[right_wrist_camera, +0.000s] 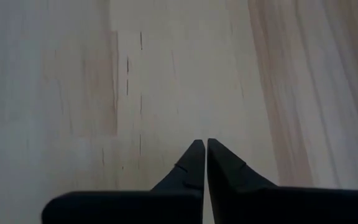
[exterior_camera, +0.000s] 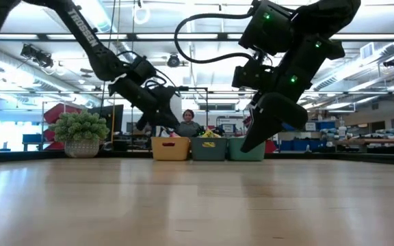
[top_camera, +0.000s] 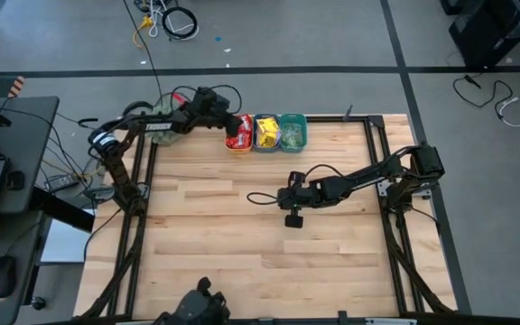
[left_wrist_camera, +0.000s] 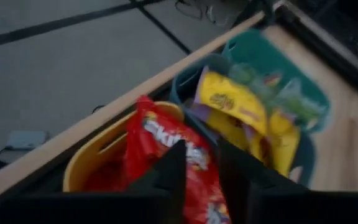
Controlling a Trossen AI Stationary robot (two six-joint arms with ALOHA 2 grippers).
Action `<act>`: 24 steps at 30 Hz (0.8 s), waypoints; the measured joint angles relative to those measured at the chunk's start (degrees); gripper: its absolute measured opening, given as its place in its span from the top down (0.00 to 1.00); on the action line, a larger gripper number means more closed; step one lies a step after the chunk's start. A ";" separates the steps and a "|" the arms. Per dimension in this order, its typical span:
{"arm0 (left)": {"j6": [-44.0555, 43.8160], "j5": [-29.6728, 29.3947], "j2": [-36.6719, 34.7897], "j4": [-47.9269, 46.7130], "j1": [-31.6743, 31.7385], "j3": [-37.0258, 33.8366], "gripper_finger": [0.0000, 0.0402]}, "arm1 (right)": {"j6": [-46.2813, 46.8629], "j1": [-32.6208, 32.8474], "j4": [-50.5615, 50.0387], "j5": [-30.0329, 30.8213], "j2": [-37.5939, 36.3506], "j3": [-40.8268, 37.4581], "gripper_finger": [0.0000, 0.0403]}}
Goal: Sort candy
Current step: Put the red candy pack into the yellow bin
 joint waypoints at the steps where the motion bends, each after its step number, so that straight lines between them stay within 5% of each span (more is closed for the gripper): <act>1: 1.26 -0.09 0.57 -1.61 0.03 0.96 0.81 | -0.14 0.00 0.05 0.02 0.00 0.00 0.99; 5: 6.76 -2.00 2.65 -9.48 -0.52 4.70 0.97 | -0.75 0.00 0.65 0.00 0.00 0.00 0.99; 24: 11.95 -8.26 1.47 -20.37 -0.89 7.42 1.00 | -0.81 0.17 0.75 0.00 0.00 0.00 0.99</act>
